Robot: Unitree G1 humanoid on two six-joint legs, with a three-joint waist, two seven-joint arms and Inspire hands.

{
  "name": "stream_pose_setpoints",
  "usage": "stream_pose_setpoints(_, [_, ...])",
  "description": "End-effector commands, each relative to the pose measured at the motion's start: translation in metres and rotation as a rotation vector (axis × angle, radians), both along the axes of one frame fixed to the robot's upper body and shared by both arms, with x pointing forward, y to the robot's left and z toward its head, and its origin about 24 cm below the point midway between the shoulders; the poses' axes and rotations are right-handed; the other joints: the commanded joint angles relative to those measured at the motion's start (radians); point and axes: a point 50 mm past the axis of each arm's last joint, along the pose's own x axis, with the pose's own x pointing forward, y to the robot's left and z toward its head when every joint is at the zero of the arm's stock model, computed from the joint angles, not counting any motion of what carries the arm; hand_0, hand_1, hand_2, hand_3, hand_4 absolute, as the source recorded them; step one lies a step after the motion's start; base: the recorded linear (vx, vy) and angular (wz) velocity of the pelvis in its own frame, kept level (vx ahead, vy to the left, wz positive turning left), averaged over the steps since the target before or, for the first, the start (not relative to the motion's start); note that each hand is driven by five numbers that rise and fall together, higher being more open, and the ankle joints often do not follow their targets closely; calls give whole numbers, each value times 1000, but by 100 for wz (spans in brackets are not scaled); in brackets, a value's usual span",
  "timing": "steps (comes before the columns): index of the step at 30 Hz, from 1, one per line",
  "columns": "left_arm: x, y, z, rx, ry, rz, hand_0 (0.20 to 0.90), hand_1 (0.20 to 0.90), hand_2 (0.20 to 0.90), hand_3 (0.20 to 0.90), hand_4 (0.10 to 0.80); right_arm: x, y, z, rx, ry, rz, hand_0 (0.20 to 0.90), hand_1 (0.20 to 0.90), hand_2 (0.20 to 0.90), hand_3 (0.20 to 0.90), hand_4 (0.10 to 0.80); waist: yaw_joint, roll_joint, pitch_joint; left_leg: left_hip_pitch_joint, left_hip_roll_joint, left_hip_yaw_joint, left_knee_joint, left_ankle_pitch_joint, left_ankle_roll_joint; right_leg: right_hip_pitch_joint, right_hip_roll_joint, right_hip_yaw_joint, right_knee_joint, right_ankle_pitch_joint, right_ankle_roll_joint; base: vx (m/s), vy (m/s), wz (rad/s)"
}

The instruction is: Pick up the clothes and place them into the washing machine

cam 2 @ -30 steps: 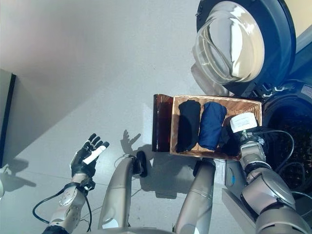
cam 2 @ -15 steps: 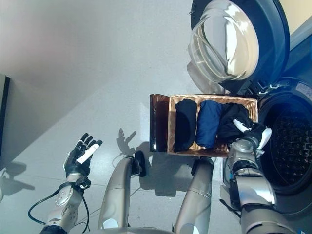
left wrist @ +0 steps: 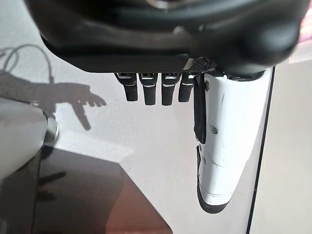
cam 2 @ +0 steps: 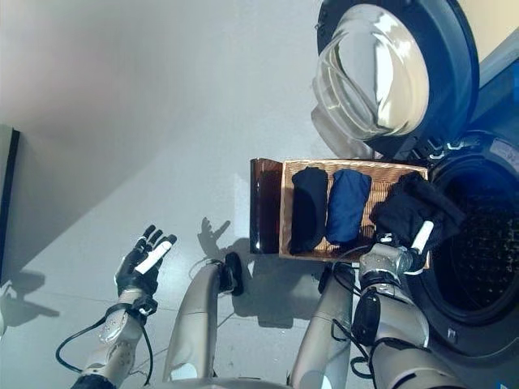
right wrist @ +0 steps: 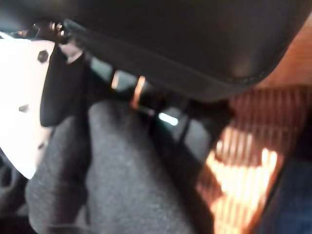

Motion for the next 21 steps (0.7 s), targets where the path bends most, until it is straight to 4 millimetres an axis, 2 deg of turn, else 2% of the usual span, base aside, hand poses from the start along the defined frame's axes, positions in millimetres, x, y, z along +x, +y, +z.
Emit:
stream_pose_setpoints(1, [-1, 13, 16, 27, -91, 52, 900, 900, 900, 900, 800, -9, -37, 32, -123, -67, -180, 200, 200, 200, 200, 300, -5, 33, -49, 38, 56, -102, -115, 89, -131, 52, -31, 22, -65, 57, -24, 0, 0, 0])
stream_pose_setpoints(5, [-3, 12, 16, 41, -89, 35, 900, 900, 900, 900, 800, -14, -55, 47, -133, -68, -262, 200, 200, 200, 200, 300, -5, 35, -55, 38, 56, -103, -118, 88, -132, 52, -32, 21, -65, 56, -23, 0, 0, 0])
stream_pose_setpoints(13, [-6, 16, 15, 73, -80, 10, 900, 900, 900, 900, 800, -34, -105, 95, -153, -103, -458, 200, 200, 200, 200, 300, 2, 37, -77, 30, 55, -110, -123, 90, -136, 45, -34, 21, -65, 52, -16, 4, -1, 0])
stream_pose_setpoints(21, [-9, 20, 17, 68, -83, 17, 900, 900, 900, 900, 800, -71, -141, 108, -142, -64, -609, 200, 200, 200, 200, 300, -1, 44, -89, 28, 55, -112, -117, 85, -137, 42, -37, 27, -55, 43, -14, 4, -1, 0])
